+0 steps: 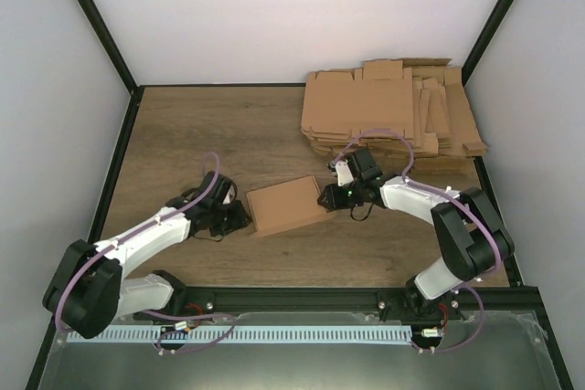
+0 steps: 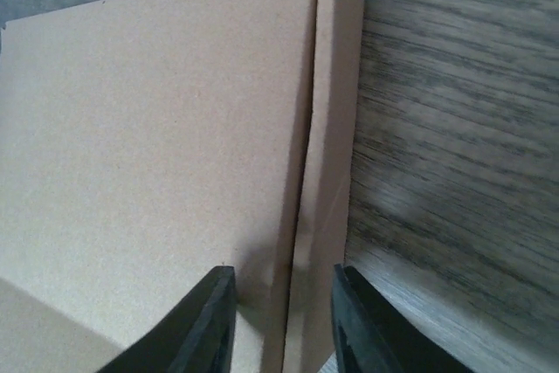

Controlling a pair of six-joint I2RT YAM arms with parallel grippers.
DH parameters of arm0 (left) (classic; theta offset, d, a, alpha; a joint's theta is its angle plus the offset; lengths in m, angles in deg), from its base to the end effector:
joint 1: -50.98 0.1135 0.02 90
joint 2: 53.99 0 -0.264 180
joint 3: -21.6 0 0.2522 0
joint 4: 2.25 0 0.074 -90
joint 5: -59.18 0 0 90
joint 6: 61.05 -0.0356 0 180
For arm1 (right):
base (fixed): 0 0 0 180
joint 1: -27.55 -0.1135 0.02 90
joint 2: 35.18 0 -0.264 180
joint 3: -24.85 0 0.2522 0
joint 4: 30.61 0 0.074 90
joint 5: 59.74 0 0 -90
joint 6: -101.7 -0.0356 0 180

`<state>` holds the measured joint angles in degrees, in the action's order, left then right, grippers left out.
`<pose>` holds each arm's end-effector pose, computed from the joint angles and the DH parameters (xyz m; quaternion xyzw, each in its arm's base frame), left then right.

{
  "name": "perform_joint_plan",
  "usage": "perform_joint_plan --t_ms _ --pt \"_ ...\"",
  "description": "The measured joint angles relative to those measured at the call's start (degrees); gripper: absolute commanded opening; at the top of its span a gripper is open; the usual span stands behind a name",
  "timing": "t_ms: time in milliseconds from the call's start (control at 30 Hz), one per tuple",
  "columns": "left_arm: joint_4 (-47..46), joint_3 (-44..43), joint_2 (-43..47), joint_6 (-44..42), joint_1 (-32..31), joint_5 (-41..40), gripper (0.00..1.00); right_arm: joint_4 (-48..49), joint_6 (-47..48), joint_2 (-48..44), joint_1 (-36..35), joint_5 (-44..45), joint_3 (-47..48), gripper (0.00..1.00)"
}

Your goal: Fold the paper box

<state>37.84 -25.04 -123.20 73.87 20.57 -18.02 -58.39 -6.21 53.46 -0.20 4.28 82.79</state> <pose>0.1763 -0.1126 0.1669 -0.0958 0.9612 -0.2292 0.1197 0.2459 0.1470 0.1583 -0.1413 0.9291 0.3021 0.1600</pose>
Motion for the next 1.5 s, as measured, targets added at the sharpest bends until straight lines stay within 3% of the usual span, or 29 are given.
perform_joint_plan --t_ms 200,333,567,700,900,1033,1167,1500 --pt "-3.06 0.74 0.83 -0.13 0.0 1.53 0.5 -1.57 -0.07 -0.59 0.0 0.85 0.02 0.42" --pt "-6.01 2.47 3.76 0.5 0.0 3.52 0.51 -2.78 -0.11 -2.19 0.02 0.79 0.22 0.45" --pt "-9.4 3.87 1.01 1.33 0.0 6.03 0.42 -1.7 -0.13 -2.45 1.27 -1.4 0.31 0.37" --pt "-12.2 4.96 -2.19 1.44 0.02 7.67 0.32 0.94 -0.31 0.07 1.77 -3.3 -1.22 0.29" --pt "-15.3 5.29 -4.87 1.2 0.07 9.05 0.28 5.66 -1.11 1.77 2.14 -5.51 -4.02 0.17" --pt "-15.78 5.29 -5.33 0.96 0.17 9.42 0.25 7.74 -1.33 2.27 2.84 -6.73 -4.66 0.15" --pt "-15.82 5.18 -5.42 0.37 0.17 9.51 0.24 8.28 -1.25 2.14 2.89 -6.8 -4.94 0.2" --pt "-12.15 2.84 -5.33 -1.62 0.15 8.48 0.24 4.68 -1.2 0.37 2.43 -6.01 -4.85 0.19"
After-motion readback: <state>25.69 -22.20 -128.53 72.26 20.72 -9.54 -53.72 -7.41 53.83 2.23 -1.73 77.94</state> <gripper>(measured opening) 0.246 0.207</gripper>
